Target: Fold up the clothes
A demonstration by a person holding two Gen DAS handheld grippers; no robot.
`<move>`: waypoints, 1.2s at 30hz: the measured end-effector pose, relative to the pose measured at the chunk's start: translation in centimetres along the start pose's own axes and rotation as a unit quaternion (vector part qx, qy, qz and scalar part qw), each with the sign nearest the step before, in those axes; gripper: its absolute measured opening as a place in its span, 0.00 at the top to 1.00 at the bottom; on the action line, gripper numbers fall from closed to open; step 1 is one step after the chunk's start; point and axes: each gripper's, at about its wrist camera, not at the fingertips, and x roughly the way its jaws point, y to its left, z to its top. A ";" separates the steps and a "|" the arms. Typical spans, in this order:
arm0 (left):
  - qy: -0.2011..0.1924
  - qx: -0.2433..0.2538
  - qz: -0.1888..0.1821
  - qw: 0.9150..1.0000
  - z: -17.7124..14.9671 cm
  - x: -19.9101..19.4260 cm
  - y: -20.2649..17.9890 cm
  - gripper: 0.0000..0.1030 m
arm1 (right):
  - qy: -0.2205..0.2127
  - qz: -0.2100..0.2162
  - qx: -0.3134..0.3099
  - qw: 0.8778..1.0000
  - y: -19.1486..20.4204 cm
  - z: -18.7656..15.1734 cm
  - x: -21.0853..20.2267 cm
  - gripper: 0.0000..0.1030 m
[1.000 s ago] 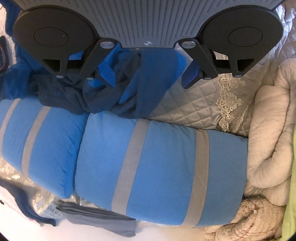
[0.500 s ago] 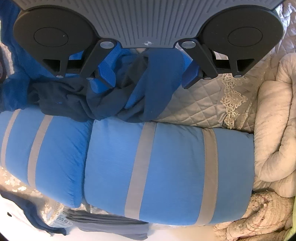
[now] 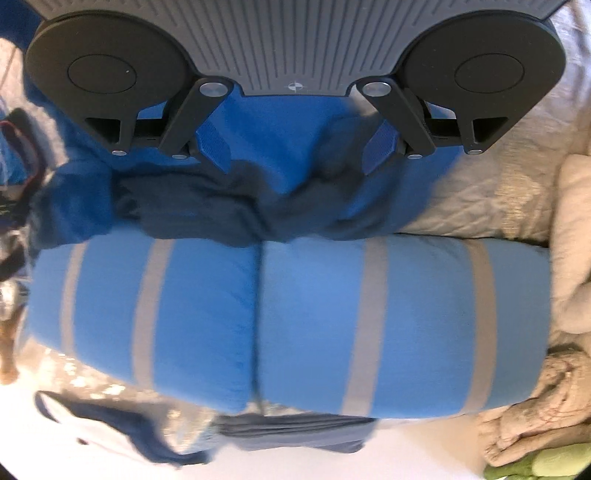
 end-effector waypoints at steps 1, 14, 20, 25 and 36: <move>-0.006 0.002 -0.007 1.000 -0.4 0.2 -0.9 0.26 | -0.003 -0.001 -0.009 1.000 0.6 -0.2 0.4 0.00; -0.030 0.004 -0.022 0.999 -3.2 4.9 -5.7 0.26 | -0.025 -0.032 -0.075 0.996 5.9 -0.5 5.8 0.00; -0.029 -0.008 -0.028 0.999 -3.6 6.6 -5.5 0.26 | -0.005 -0.074 -0.072 0.995 5.8 -0.3 9.1 0.29; -0.033 0.002 -0.036 0.999 -3.7 6.4 -5.4 0.26 | -0.023 -0.111 -0.009 0.994 3.0 -0.2 8.1 0.89; -0.044 0.019 -0.021 0.999 -2.6 4.5 -5.1 0.26 | -0.013 -0.127 0.204 0.971 -11.8 -7.3 -1.3 0.89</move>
